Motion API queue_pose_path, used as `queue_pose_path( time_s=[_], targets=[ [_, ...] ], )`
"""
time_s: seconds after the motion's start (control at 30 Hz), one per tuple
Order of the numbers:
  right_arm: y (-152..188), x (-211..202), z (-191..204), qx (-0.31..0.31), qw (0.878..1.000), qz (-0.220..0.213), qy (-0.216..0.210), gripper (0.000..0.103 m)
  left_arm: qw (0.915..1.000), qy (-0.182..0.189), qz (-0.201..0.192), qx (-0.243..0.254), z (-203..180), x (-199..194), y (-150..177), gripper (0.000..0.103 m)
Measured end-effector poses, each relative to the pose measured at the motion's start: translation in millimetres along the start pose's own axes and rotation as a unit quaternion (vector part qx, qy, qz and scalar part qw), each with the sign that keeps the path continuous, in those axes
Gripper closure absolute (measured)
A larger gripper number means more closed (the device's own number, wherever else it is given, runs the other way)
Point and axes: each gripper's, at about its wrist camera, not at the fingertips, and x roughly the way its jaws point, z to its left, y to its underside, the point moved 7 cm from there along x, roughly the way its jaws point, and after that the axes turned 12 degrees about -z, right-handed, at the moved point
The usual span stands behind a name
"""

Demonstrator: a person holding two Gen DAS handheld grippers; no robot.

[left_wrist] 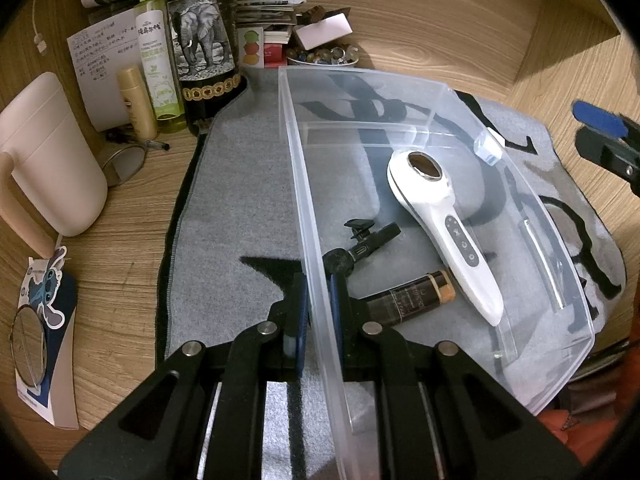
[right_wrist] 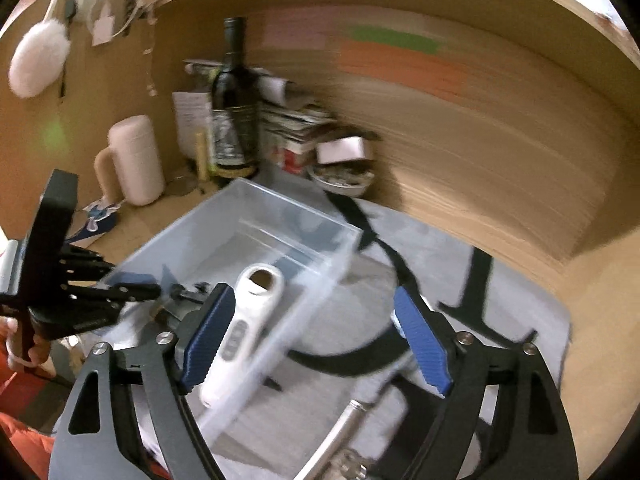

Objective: Organize rigid objects
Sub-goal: 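Place the black item into the clear box and open the right tool, then move the right tool to the silver metal cylinder and grasp it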

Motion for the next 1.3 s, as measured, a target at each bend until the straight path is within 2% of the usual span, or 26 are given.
queue_pose_path(
  time_s=[0.27, 0.4, 0.6, 0.67, 0.73, 0.8, 0.87, 0.93, 1.2, 1.3],
  targets=[
    [42.3, -12.0, -36.5, 0.037, 0.998, 0.039, 0.041, 0.023, 1.0000, 0.000, 0.000, 0.001, 0.3, 0.1, 0.0, 0.092],
    [68.5, -8.5, -43.4, 0.058, 0.995, 0.067, 0.045, 0.023, 1.0000, 0.000, 0.000, 0.001, 1.3, -0.2, 0.2, 0.092],
    [108.0, 8.5, -43.0, 0.100, 0.987, 0.120, 0.025, 0.025, 1.0000, 0.000, 0.001, 0.002, 1.6, -0.2, 0.8, 0.092],
    [117.0, 14.1, -40.7, 0.105, 0.985, 0.133, 0.018, 0.035, 1.0000, 0.000, 0.001, 0.002, 2.1, 0.0, 1.0, 0.092],
    [123.4, 18.8, -38.2, 0.111, 0.984, 0.142, 0.007, 0.052, 1.0000, 0.000, 0.001, 0.002, 2.5, 0.0, 1.2, 0.092],
    [125.7, 21.8, -36.3, 0.106, 0.985, 0.139, 0.005, 0.054, 1.0000, 0.000, 0.001, 0.002, 2.6, 0.0, 1.2, 0.092],
    [124.9, 22.2, -34.3, 0.096, 0.986, 0.133, 0.006, 0.061, 1.0000, 0.000, 0.001, 0.002, 2.6, 0.1, 1.1, 0.092],
    [123.8, 22.6, -33.0, 0.097, 0.987, 0.128, 0.001, 0.073, 1.0000, 0.000, 0.001, 0.002, 2.7, 0.0, 1.3, 0.092],
    [117.6, 23.8, -37.8, 0.123, 0.987, 0.108, 0.000, 0.086, 1.0000, 0.000, 0.002, 0.003, 2.8, 0.1, 1.7, 0.092],
    [110.7, 21.5, -41.8, 0.125, 0.988, 0.093, 0.010, 0.087, 1.0000, -0.001, 0.001, 0.004, 2.8, 0.4, 1.7, 0.092]
  ],
)
